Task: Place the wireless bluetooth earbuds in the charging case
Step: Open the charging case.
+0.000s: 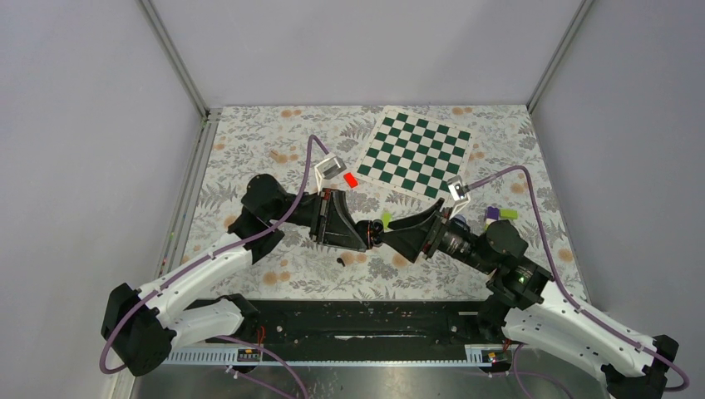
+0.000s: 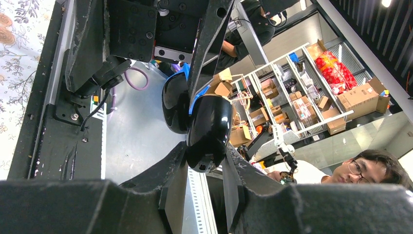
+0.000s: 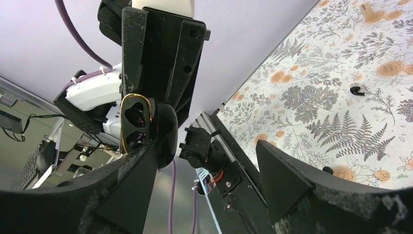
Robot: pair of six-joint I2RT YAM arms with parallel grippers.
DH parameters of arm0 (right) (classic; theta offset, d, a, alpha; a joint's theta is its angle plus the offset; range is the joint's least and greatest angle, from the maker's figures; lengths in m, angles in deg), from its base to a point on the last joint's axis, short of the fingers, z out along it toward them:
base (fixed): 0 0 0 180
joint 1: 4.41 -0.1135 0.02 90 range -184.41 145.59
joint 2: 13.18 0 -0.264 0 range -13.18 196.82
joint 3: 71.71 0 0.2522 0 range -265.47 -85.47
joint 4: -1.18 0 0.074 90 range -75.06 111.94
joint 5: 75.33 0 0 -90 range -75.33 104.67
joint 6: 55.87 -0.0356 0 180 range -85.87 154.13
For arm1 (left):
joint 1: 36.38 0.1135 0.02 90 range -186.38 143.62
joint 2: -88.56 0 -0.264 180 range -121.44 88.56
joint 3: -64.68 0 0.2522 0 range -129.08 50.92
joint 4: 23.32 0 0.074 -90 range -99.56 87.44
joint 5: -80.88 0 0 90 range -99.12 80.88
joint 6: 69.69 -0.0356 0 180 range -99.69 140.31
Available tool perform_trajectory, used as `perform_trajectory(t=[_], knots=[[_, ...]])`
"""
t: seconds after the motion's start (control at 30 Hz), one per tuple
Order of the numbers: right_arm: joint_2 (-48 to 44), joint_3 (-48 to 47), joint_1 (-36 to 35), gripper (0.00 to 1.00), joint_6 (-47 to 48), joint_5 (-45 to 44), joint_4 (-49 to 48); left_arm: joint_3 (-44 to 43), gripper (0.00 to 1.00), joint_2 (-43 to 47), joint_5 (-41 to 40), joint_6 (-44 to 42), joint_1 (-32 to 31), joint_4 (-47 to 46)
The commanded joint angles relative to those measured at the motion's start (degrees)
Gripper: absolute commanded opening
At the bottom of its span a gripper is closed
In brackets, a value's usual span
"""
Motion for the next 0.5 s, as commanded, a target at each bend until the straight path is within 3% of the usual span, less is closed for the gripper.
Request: perform_trajectory(t=[0.0, 0.47], knots=[[-0.15, -0.38, -0.03, 0.8, 1.88, -0.62, 0.61, -2.45, 0.0, 1.44, 0.66, -0.57, -0.09, -4.52], [-4.0, 3.6, -0.08, 0.82, 0.17, 3.97, -9.24, -2.4, 0.0, 0.61, 2.36, 0.56, -0.11, -5.13]])
